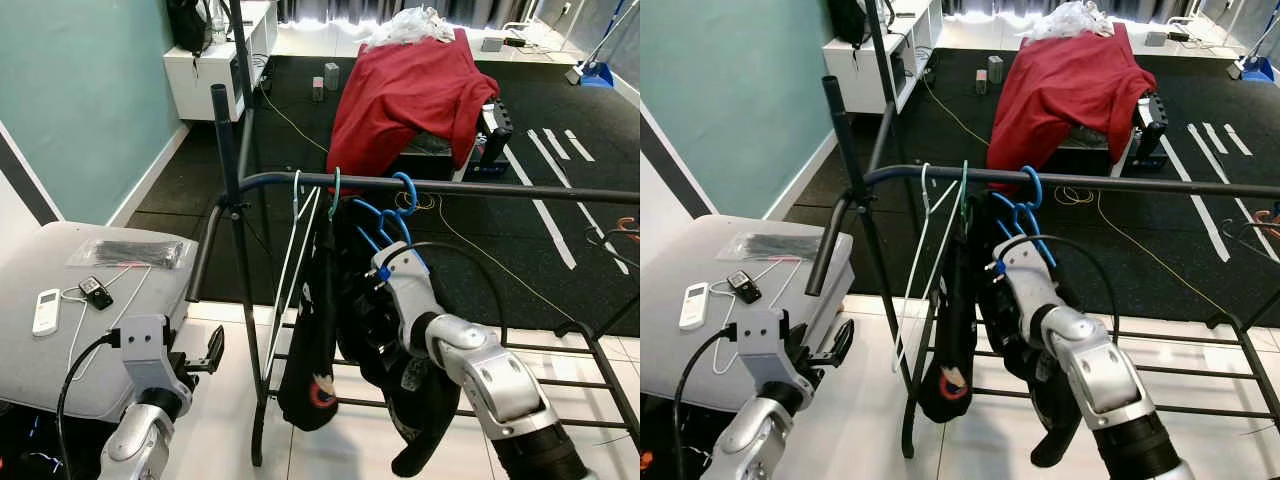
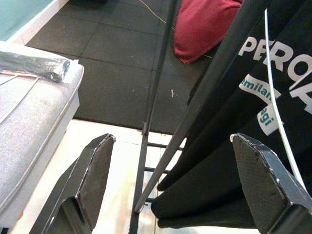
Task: Hang hanger
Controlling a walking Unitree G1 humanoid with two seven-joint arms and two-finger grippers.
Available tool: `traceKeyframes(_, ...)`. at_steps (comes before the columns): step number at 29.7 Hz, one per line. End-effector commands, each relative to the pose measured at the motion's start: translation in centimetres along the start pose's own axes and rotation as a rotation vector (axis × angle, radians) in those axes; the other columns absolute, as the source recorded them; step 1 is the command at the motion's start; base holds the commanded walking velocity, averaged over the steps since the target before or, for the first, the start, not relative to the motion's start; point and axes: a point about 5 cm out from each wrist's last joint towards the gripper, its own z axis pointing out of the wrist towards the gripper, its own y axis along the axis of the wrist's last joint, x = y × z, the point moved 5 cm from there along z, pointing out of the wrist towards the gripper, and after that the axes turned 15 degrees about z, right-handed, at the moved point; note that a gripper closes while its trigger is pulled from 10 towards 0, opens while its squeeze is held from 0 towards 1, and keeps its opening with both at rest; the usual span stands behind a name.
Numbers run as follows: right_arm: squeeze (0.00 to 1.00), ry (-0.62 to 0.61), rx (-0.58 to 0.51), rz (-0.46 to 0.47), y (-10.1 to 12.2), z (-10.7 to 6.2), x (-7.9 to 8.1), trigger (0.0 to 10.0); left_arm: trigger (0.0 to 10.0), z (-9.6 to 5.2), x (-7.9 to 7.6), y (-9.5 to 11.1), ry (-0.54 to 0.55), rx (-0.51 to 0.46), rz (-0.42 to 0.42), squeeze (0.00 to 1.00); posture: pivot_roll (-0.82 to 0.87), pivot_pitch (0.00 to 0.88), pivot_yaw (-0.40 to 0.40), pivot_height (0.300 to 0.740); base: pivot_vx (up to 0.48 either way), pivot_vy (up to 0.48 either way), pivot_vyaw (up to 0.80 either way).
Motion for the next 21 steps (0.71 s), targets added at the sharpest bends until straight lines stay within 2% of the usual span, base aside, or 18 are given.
traceKeyframes(1, 0.0, 0.09, -0.024, 0.06, 0.6, 0.1, 1.3, 10.0, 10.0, -0.2, -0.2, -0.4, 0.0, 0.016, -0.009, 0.0, -0.09, 0.104, -0.002, 0.74, 0.0, 0.0, 0.0)
traceKeyframes(5, 0.0, 0.146, -0.027, 0.103, 1.0, 0.0, 2.1, 10.0, 10.0, -0.2, -0.3, -0.4, -0.002, 0.016, -0.007, 0.0, -0.09, 0.103, -0.003, 0.74, 0.0, 0.0, 0.0)
traceKeyframes(12, 0.0, 0.176, -0.025, 0.123, 1.8, -0.9, 2.2, 10.0, 10.0, -0.4, -0.2, -0.5, 0.0, 0.016, -0.006, 0.0, -0.09, 0.1, -0.01, 0.74, 0.0, 0.0, 0.0)
traceKeyframes(21, 0.0, 0.194, -0.041, 0.119, 2.6, -1.1, 2.6, 10.0, 10.0, -0.5, -0.2, -0.6, 0.0, 0.017, -0.008, 0.0, -0.08, 0.095, -0.011, 0.74, 0.0, 0.0, 0.0)
